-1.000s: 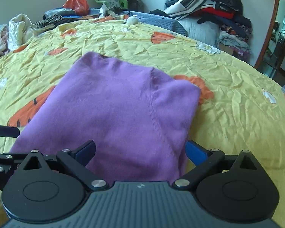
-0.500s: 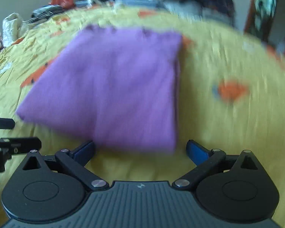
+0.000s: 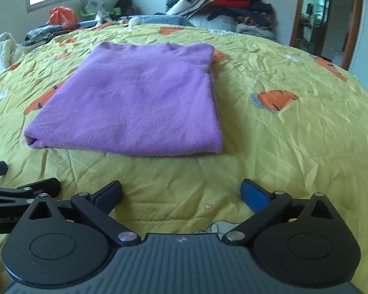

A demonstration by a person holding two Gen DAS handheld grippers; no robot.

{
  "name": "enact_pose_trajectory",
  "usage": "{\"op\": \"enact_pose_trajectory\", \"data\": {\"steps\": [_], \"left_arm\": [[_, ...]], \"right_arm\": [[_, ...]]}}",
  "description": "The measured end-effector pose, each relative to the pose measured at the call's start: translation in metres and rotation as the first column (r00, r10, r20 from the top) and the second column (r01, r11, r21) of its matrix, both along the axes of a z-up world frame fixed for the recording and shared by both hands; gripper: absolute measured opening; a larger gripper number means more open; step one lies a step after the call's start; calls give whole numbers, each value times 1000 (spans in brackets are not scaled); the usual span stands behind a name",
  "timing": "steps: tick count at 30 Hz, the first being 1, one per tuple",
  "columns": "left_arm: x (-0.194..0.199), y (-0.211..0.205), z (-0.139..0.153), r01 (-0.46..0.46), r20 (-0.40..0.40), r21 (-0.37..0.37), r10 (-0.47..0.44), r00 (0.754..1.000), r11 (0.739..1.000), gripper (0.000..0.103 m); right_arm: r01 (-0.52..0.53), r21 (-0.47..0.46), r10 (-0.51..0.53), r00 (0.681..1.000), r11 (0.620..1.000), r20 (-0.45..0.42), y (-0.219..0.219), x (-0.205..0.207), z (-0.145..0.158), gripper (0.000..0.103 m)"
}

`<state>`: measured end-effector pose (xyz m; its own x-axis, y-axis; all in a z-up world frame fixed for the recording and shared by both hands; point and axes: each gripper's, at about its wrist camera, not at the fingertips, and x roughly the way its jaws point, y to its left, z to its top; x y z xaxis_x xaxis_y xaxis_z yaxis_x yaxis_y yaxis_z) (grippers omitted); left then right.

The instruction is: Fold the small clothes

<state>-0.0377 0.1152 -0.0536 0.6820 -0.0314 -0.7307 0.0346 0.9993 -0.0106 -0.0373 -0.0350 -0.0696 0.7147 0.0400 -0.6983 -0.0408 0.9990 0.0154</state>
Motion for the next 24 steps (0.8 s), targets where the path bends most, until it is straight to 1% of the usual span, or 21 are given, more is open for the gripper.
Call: {"op": "enact_pose_trajectory", "data": {"steps": [4,8,24], "left_arm": [[1,-1,1,-23,-5,-1,23,1000,1000,103],[-1,-2,0,-18,6,7,18,1000,1000,103],[-1,-3,-1,-15,8,9,15,1000,1000,103]], "right_arm": [[13,-1,-13,1000,1000,5,-1,2,0,103],[10,-1,-10,1000,1000,11,-1,1,-1,103],[1,-2,-1,1000,1000,14,-1,0,-2,103]]}}
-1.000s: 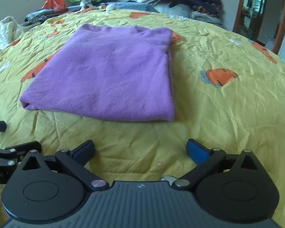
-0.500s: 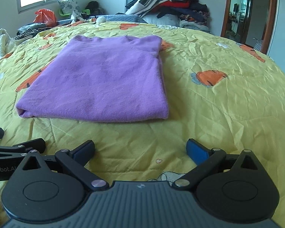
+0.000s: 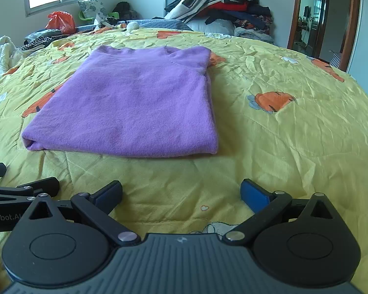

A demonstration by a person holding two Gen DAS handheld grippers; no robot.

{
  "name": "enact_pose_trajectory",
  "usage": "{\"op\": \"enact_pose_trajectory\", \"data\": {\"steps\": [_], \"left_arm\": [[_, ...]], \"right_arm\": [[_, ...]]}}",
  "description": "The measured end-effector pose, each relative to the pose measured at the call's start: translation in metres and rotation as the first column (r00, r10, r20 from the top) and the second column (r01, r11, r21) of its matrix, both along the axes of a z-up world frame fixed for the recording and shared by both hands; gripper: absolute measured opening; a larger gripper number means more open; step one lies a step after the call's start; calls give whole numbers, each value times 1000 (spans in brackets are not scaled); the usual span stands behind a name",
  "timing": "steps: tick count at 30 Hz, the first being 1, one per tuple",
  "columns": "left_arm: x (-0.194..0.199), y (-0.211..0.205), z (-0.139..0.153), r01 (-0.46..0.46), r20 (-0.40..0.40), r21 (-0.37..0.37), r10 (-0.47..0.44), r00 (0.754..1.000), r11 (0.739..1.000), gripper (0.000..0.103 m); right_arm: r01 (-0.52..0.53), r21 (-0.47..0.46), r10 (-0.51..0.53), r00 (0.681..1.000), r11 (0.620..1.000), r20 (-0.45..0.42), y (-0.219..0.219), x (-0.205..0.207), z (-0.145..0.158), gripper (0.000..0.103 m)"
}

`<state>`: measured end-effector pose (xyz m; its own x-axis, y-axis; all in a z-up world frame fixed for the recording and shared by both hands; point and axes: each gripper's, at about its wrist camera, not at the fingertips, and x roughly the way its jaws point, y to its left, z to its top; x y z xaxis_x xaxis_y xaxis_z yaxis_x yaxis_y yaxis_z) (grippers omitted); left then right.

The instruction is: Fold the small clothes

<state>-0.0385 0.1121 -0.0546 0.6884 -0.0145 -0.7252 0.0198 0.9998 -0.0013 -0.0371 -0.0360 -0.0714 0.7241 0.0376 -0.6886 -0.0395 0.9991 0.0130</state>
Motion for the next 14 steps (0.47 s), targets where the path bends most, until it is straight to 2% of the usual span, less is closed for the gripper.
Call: {"op": "enact_pose_trajectory", "data": {"steps": [14], "left_arm": [[0,-1,0,1,0,1,-1,1000,1000,103]], "right_arm": [[-11,8,11,1000,1000,13,0,-2,1,103]]}}
